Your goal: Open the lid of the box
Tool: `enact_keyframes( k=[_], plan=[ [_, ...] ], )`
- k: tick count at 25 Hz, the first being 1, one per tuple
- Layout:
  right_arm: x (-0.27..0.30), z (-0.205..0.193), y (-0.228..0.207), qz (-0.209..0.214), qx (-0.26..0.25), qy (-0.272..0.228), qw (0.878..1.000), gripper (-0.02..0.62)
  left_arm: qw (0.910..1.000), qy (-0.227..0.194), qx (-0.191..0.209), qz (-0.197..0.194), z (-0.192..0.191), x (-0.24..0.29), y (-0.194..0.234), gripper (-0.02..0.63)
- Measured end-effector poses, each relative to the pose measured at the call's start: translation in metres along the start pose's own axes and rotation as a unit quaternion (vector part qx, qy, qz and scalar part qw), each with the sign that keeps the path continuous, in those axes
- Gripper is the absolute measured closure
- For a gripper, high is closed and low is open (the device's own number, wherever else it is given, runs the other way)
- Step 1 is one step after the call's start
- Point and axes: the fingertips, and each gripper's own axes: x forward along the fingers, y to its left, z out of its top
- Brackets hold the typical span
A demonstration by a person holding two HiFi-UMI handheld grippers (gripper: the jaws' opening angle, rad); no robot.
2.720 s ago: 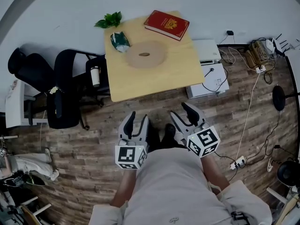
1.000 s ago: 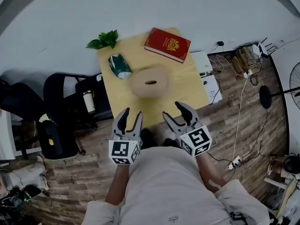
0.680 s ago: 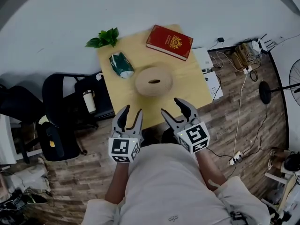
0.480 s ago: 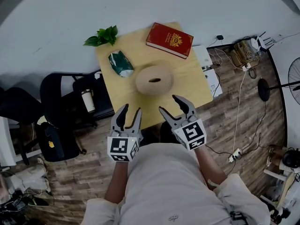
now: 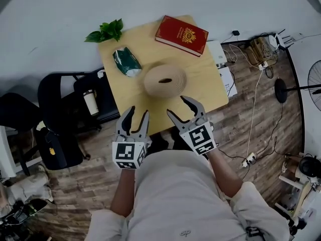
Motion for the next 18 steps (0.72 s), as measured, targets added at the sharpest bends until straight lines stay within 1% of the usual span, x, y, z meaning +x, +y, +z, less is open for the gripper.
enact_keyframes(
  k=[4, 11, 18],
  plan=[
    [0.007, -0.008, -0.004, -0.003, -0.018, 0.013, 1.0, 0.345, 1.0, 0.006, 0.003, -0.006, -0.003, 0.006, 0.0, 0.431],
    [0.018, -0.024, -0.009, -0.004, -0.03, 0.03, 0.999, 0.342, 0.9998, 0.017, 0.005, -0.012, -0.01, 0.016, -0.004, 0.431],
    [0.034, -0.045, -0.01, -0.002, -0.064, 0.057, 0.996, 0.341, 0.9995, 0.025, 0.001, -0.018, -0.018, 0.023, -0.006, 0.431]
  ],
)
